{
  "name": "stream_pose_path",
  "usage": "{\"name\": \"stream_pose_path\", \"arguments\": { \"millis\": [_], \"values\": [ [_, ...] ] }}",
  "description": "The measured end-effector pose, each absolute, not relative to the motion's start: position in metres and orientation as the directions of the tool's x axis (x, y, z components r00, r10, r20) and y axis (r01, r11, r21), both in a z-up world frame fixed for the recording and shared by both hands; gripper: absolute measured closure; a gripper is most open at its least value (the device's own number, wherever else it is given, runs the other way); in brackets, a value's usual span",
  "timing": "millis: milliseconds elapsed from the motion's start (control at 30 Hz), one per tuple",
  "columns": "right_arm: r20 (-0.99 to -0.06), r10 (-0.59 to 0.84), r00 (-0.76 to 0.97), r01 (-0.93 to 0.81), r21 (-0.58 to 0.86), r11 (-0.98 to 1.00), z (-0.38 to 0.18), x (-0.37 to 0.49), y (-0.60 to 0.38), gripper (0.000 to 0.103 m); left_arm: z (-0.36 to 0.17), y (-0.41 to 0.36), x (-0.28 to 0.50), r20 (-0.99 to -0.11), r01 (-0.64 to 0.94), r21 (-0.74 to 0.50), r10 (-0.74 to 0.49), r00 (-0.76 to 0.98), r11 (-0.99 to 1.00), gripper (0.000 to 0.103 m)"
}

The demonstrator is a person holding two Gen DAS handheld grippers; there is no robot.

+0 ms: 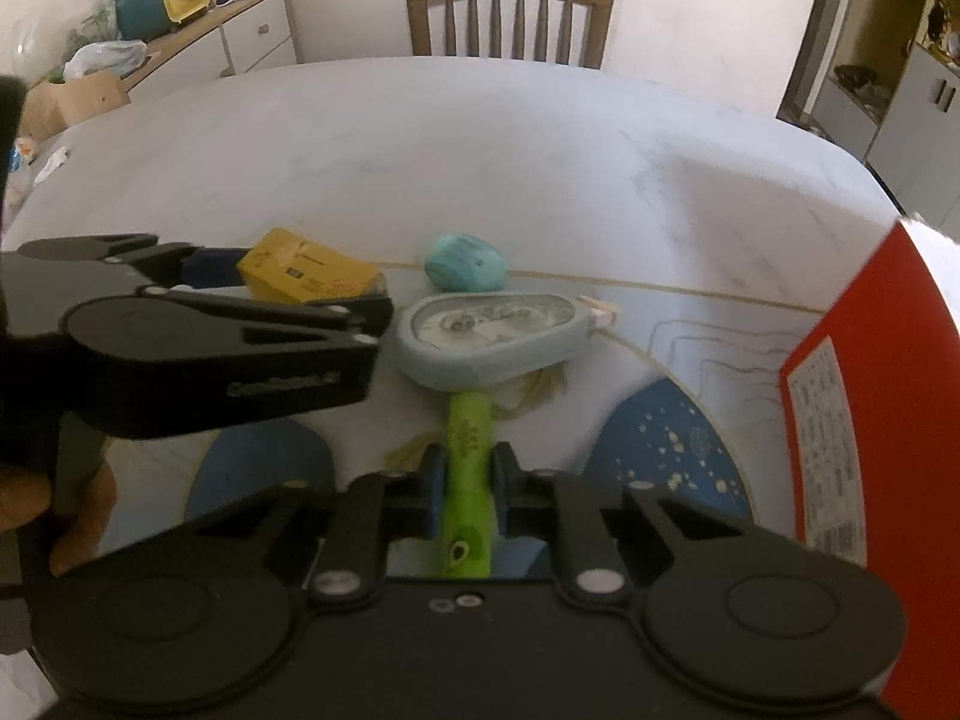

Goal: Organize rigid objects
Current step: 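Grasp the yellow box with the left gripper while the right grasps the lime highlighter, then carry the yellow box and highlighter with both grippers over the shoebox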

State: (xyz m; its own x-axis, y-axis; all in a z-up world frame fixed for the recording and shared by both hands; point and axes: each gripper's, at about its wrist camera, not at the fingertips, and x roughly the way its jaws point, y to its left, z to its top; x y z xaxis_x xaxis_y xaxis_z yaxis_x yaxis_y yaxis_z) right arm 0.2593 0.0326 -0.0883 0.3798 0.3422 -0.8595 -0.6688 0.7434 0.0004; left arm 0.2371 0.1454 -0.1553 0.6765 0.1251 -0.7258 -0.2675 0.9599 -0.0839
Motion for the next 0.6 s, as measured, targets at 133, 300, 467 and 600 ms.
{"name": "stream_pose_path", "arguments": {
  "millis": [133, 300, 467, 600],
  "values": [
    [-0.866, 0.335, 0.371, -0.644, 0.020, 0.764, -0.086, 0.258, 0.017, 0.088, -0.153, 0.143, 0.227, -0.739, -0.270, -0.104, 0.107, 0.665, 0.957, 0.032],
    [-0.865, 0.345, 0.364, -0.628, 0.046, 0.777, -0.077, 0.249, -0.002, 0.088, -0.147, 0.137, 0.212, -0.752, -0.279, -0.133, 0.087, 0.654, 0.951, 0.032],
    [-0.856, 0.374, 0.356, -0.630, 0.076, 0.773, -0.060, 0.238, -0.023, 0.088, -0.135, 0.132, 0.197, -0.753, -0.278, -0.152, 0.070, 0.654, 0.949, 0.032],
    [-0.850, 0.389, 0.355, -0.622, 0.096, 0.777, -0.046, 0.232, -0.041, 0.088, -0.121, 0.123, 0.186, -0.755, -0.276, -0.161, 0.062, 0.653, 0.948, 0.032]
  ]
}}
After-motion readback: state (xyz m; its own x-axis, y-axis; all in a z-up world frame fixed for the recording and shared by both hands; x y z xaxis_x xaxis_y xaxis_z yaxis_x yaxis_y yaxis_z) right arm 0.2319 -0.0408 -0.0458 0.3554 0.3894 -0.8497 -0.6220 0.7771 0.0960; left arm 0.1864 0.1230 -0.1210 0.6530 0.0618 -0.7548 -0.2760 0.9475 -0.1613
